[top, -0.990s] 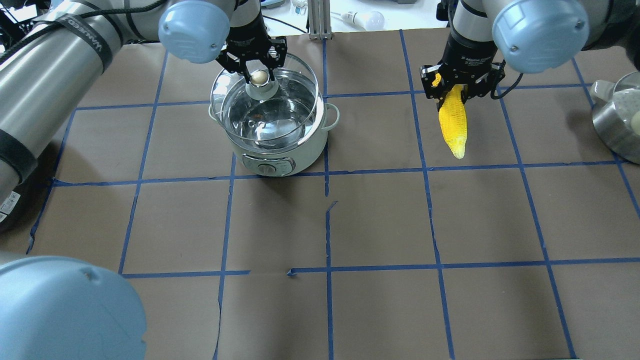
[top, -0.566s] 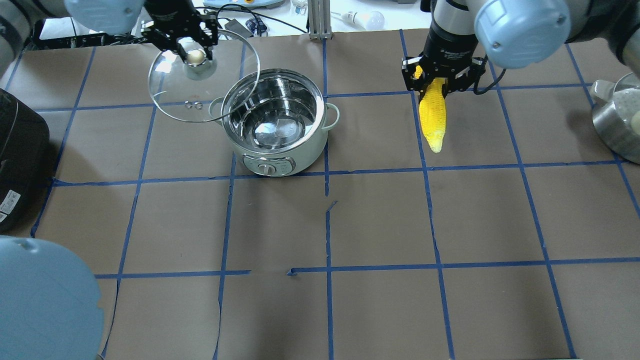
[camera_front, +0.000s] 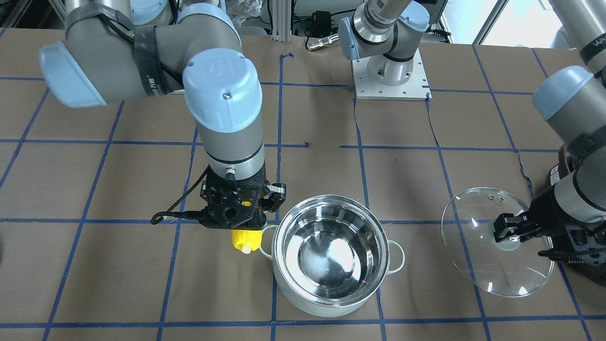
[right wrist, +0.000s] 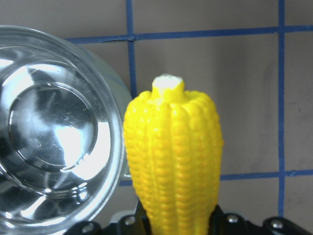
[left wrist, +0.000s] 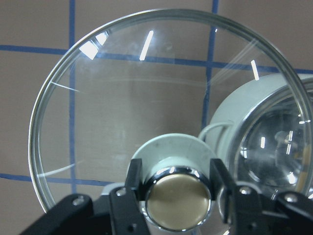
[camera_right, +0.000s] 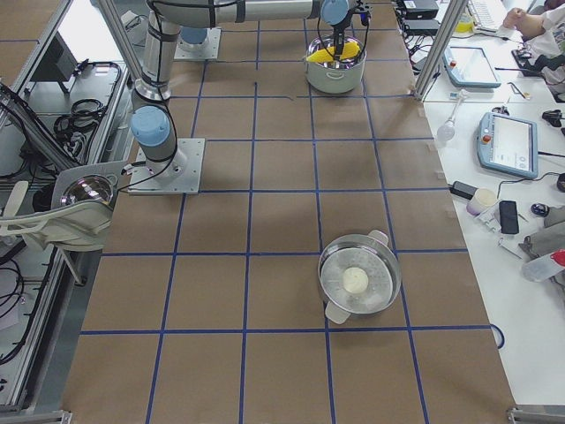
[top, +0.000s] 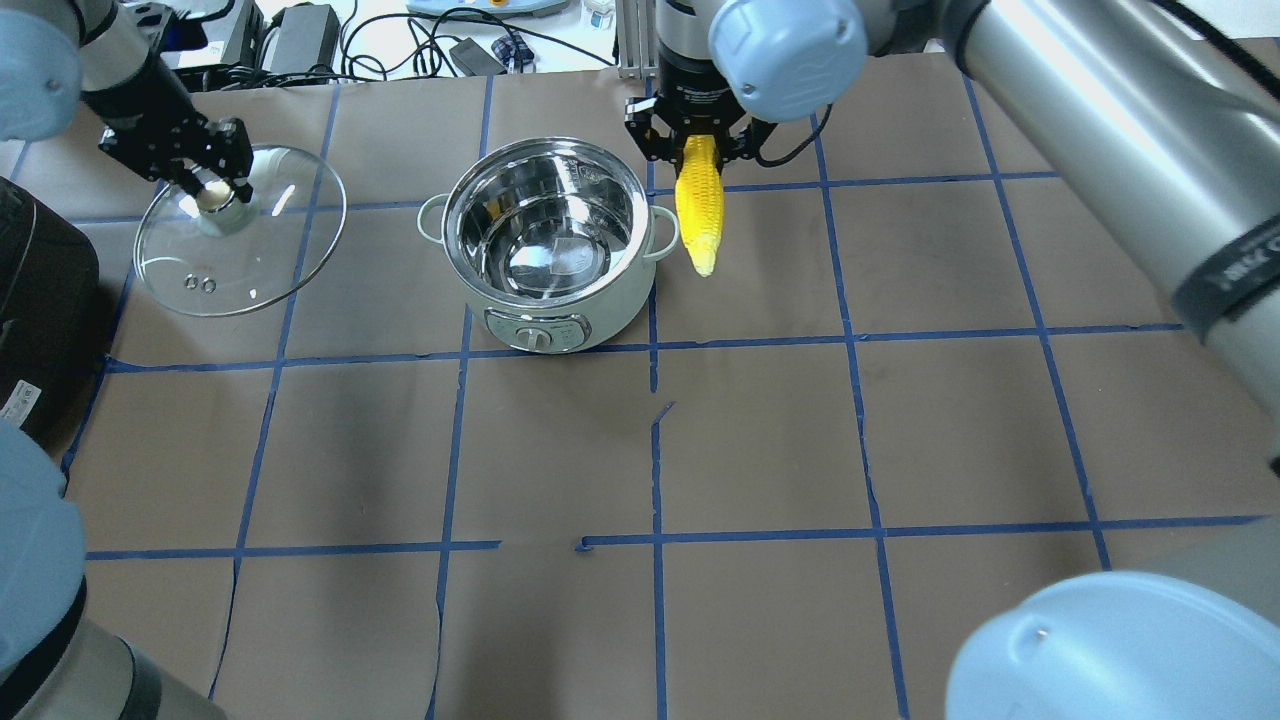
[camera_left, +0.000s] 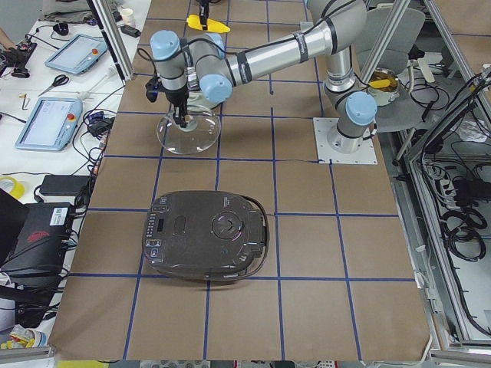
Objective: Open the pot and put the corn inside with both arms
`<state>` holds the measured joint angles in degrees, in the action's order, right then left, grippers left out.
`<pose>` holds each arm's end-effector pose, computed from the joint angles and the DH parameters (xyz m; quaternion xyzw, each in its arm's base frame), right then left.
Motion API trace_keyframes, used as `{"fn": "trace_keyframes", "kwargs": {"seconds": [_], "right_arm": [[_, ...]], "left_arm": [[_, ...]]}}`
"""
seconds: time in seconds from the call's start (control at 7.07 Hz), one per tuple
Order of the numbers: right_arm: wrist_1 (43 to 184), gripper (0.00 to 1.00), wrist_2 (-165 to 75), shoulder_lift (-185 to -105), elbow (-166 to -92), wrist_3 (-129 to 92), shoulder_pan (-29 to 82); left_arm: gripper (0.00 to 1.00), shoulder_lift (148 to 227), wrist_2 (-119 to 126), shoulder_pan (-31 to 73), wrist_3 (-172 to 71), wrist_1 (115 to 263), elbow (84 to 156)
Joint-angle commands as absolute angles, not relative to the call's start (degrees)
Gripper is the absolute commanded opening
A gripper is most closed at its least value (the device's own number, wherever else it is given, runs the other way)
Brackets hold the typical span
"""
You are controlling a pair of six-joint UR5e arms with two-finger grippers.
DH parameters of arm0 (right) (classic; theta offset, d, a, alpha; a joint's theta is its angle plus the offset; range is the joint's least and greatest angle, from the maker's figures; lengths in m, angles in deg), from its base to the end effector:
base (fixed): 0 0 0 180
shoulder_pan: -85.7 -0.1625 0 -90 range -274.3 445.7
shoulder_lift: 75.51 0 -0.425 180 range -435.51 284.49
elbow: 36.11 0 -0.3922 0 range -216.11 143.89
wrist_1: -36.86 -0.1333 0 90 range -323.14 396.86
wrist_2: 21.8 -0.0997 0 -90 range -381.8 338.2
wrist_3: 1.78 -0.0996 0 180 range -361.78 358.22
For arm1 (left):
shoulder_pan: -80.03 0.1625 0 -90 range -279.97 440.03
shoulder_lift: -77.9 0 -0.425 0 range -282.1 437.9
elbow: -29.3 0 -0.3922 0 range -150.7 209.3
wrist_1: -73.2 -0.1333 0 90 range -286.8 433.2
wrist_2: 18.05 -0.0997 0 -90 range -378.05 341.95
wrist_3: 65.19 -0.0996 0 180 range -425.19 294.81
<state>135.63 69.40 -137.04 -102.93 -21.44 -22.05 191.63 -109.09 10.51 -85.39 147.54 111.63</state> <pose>0.3380 -0.6254 0.4066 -0.0170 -0.9993 0.0321 0.0002 0.1032 -0.6520 0.3428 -0.0024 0.9999 0.0064 0.0073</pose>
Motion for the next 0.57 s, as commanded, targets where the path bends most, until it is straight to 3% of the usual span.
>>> {"fn": "trace_keyframes", "kwargs": {"seconds": [0.0, 0.42], "right_arm": [[136.52, 0.0, 71.26, -130.12, -94.33, -21.65, -26.34], [144.23, 0.0, 74.35, -125.01, -92.36, -21.56, -31.27]], "left_arm": [[0.0, 190.84, -109.1, 13.94, -88.39, 142.37, 122.5], [0.0, 189.97, -109.19, 14.2, -87.61, 135.63, 128.07]]}}
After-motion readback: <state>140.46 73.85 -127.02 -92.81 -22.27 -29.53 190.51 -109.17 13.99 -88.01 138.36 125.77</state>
